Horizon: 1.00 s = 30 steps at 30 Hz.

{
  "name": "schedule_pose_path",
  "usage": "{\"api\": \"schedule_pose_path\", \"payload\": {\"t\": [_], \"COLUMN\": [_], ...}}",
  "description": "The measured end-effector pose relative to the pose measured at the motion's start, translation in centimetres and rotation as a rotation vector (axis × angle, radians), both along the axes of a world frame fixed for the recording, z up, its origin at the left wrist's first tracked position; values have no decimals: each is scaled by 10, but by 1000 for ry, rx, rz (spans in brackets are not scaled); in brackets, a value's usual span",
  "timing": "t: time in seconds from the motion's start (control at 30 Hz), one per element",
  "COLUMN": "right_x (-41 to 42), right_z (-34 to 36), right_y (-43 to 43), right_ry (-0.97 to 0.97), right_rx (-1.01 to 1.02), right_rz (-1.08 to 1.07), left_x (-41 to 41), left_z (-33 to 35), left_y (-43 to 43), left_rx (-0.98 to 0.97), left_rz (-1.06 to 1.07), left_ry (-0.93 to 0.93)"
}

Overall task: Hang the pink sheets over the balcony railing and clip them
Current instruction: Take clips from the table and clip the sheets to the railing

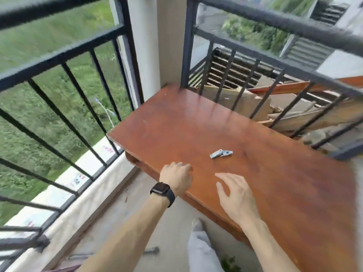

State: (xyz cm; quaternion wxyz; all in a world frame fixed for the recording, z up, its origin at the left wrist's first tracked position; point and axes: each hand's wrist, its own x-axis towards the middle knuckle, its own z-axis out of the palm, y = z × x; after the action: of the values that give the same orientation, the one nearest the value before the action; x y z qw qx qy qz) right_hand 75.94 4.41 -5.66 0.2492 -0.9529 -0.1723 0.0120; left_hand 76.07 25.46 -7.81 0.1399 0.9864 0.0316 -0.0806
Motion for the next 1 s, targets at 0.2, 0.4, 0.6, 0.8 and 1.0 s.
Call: {"api": "schedule_pose_path", "payload": {"t": [0.2, 0.4, 0.6, 0.8, 1.0], "right_x": [81, 195, 260, 264, 256], "right_z": [-43, -118, -180, -215, -191], "right_y": [-43, -60, -46, -46, -39], "right_ry": [92, 287, 395, 257, 285], "right_rx": [-82, -173, -314, -325, -312], "right_rz": [-84, -31, 150, 140, 120], "left_x": [89, 183, 234, 234, 217], "left_z": [-40, -98, -150, -169, -142], "left_y": [-41, -78, -98, -98, -56], "left_rx": [29, -2, -75, -54, -99], "left_rz": [-81, -6, 90, 107, 212], "left_ry": [130, 284, 350, 366, 315]}}
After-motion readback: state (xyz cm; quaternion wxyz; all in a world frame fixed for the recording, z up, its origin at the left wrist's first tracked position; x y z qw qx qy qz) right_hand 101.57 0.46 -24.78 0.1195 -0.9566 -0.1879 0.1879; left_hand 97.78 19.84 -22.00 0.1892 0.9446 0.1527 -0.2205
